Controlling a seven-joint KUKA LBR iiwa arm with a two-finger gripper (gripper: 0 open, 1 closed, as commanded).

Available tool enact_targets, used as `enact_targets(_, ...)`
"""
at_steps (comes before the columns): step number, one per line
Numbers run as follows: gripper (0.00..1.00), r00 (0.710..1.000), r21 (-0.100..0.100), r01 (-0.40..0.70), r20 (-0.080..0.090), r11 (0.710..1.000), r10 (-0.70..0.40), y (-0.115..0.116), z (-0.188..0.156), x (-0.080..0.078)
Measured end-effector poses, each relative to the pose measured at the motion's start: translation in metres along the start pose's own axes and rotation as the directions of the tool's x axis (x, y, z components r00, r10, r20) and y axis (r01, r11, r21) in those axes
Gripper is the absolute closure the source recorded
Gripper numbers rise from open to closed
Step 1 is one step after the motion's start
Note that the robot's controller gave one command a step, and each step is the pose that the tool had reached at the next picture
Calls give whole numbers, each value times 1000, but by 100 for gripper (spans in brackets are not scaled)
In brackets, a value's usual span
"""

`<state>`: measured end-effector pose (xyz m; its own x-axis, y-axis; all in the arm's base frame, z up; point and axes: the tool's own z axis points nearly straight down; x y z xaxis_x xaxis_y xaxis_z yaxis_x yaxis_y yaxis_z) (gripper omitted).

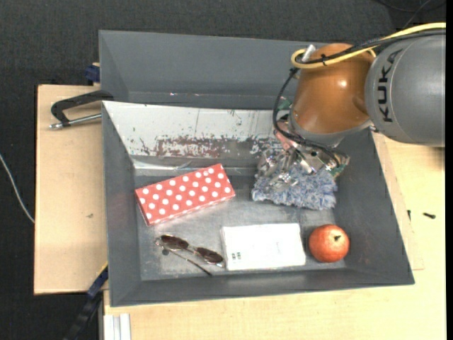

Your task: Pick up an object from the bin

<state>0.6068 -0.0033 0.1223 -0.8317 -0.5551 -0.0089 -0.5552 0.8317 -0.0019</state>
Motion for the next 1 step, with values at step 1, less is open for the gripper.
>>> enact_targets(1, 100, 1000, -3, 1, -4, 1000, -1, 1, 45, 0)
